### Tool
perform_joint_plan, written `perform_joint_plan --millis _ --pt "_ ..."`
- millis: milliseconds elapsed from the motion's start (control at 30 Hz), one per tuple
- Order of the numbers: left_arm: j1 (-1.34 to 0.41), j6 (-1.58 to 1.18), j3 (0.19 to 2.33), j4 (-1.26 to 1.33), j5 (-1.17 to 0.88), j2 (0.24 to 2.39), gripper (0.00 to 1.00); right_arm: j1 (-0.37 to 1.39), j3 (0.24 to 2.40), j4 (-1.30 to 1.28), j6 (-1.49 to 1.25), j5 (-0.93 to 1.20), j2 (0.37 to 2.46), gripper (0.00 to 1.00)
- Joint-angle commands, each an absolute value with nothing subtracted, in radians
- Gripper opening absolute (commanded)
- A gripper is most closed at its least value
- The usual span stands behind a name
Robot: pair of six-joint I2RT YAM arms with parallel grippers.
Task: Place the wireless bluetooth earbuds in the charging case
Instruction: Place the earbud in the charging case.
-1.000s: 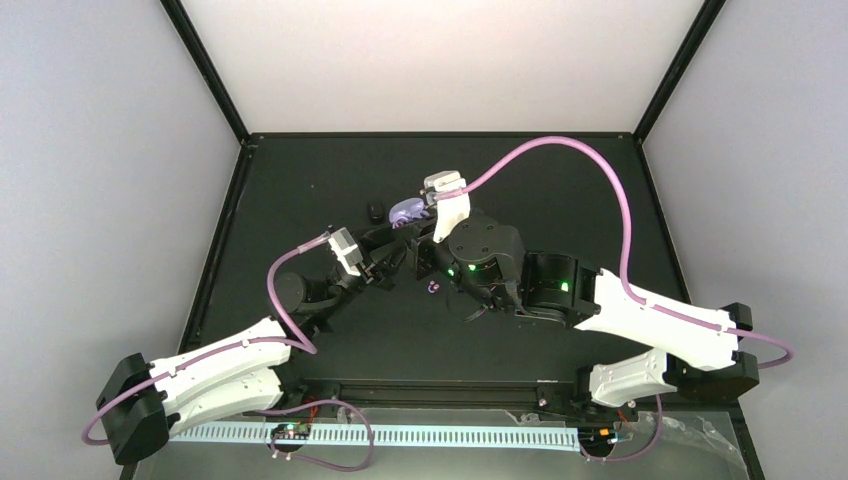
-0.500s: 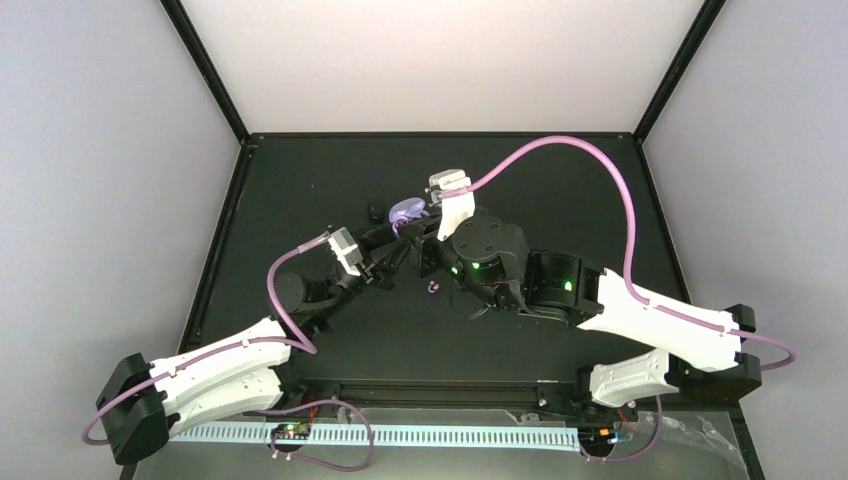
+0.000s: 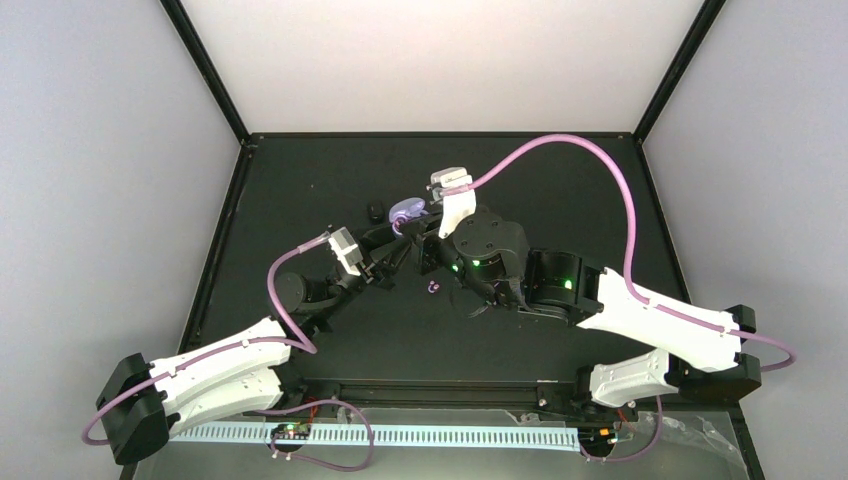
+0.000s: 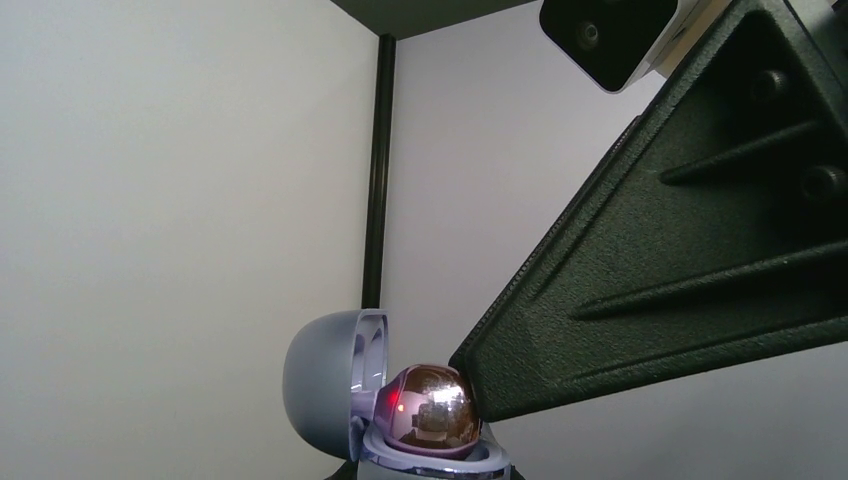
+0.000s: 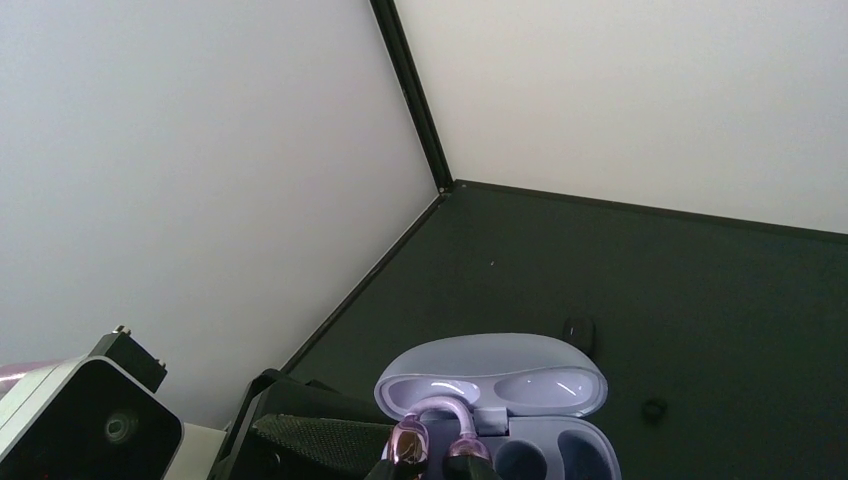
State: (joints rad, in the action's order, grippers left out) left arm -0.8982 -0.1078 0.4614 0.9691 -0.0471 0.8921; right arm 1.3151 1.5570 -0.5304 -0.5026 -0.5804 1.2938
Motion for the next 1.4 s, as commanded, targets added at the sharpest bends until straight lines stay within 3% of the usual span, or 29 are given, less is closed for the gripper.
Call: perform_joint_plan --millis 0,533,1133,1233,1367 --pt "-0.905 -0.111 0.479 0.991 -0.050 0.885 0.01 1.302 1.562 -0.541 -0.493 -0.600 1.294 0.17" --pt "-0.906 -0.105 0.485 0.995 -0.033 0.900 0.02 1.297 1.552 -0.548 -0.492 -0.573 1.291 0.18" --pt "-0.905 -0.161 0.479 0.990 -0.023 0.913 0.02 1.296 1.533 -0.559 -0.511 -0.515 1.175 0.29" --pt "-0.906 -0.193 0.478 0.971 -0.081 0.899 0.02 1.258 1.571 -0.617 -0.523 -0.426 1.176 0.30" --pt "-0.905 -0.250 0.462 0.940 -0.208 0.858 0.02 1.139 1.596 -0.695 -0.555 -0.157 1.176 0.31"
